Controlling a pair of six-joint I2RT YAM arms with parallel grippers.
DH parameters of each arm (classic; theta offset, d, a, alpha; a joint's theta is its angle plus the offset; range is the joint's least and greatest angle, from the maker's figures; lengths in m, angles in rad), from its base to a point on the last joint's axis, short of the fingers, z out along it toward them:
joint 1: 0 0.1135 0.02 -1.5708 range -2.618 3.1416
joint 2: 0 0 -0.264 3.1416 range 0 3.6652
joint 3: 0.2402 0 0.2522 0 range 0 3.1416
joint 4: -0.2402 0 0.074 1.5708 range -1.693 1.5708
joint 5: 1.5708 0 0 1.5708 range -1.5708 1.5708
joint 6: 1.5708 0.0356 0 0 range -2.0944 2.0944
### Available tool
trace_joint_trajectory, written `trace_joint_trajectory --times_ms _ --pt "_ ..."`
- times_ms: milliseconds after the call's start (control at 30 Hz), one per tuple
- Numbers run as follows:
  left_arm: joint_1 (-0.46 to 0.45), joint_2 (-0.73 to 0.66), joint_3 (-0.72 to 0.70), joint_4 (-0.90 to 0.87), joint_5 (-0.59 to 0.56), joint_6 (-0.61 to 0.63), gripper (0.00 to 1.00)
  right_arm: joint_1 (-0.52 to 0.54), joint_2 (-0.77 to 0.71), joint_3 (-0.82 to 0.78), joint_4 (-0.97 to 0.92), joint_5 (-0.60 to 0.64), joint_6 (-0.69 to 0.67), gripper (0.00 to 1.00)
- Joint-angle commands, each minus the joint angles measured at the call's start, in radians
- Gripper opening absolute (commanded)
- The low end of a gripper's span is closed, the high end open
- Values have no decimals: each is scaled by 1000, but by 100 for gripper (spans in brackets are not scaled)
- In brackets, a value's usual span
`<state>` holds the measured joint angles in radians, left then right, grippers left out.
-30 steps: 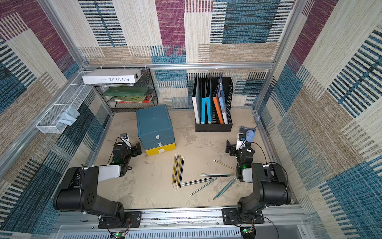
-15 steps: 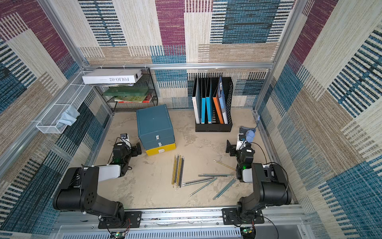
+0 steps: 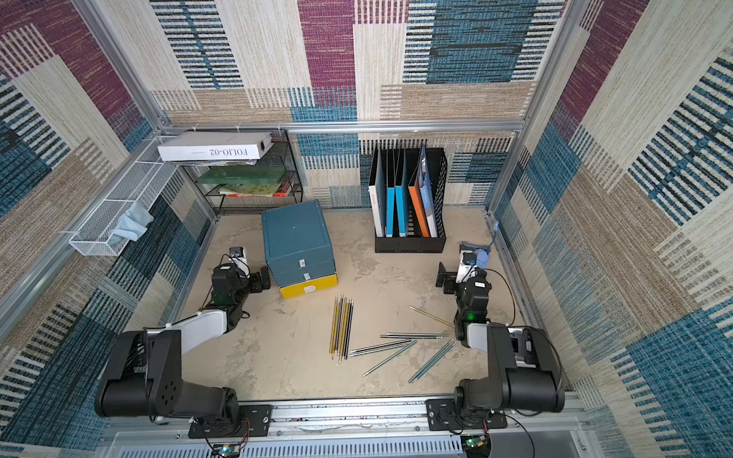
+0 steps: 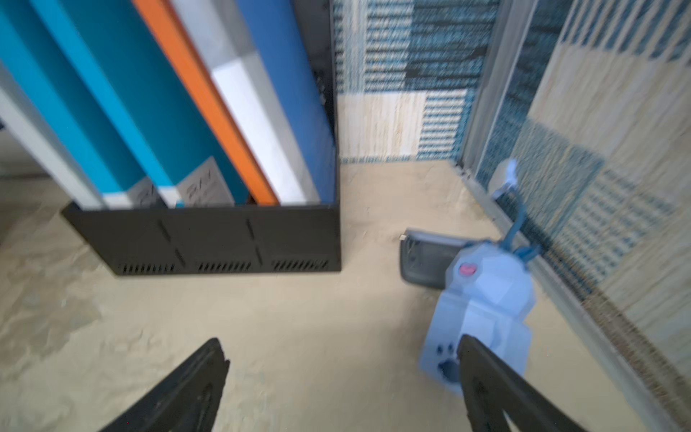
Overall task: Please place the pencils in the drawer according to their color
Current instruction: Adjust the storage box at the center of the board.
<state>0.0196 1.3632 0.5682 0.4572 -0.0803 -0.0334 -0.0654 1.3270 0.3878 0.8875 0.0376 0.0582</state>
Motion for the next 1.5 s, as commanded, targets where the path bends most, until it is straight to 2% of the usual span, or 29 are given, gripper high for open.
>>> trace_joint_trajectory --times_ms 0,100,200,300,367,467,533,600,767,900,1033,1133,1267,1467 --pt "-1 -117 15 -247 -46 -73 99 -2 -111 111 -384 73 105 99" --pt "-3 -254 29 -450 -88 -151 99 -1 -217 211 -682 82 250 99" --pt "-5 -401 47 -632 -121 -238 99 -4 -328 275 -937 190 579 99" --pt "-5 -531 95 -808 -162 -357 99 -14 -443 273 -950 26 598 99" --pt "-5 -591 144 -907 -130 -423 99 -13 -483 309 -990 -84 611 99" --pt "-5 -623 256 -1034 -66 -503 99 -10 -473 378 -1072 -320 658 100" --pt "-5 -603 331 -1077 -7 -522 99 20 -456 379 -1078 -468 727 100" --pt "-6 -545 431 -1113 68 -518 99 96 -450 350 -1050 -527 820 100" --pt "-7 -331 683 -1225 214 -493 99 342 -430 328 -949 -430 954 99" --pt "-7 -168 835 -1301 295 -476 99 522 -330 337 -873 -351 998 99" --pt "-11 -29 978 -1394 340 -442 99 659 -193 350 -748 -334 1026 99" --pt "-12 32 1042 -1415 366 -431 99 715 -96 391 -697 -315 1006 99" --pt "-32 66 1070 -1420 407 -430 99 735 -11 422 -626 -308 1003 99" --pt "-113 98 1058 -1470 353 -393 99 753 109 491 -518 -366 1031 99"
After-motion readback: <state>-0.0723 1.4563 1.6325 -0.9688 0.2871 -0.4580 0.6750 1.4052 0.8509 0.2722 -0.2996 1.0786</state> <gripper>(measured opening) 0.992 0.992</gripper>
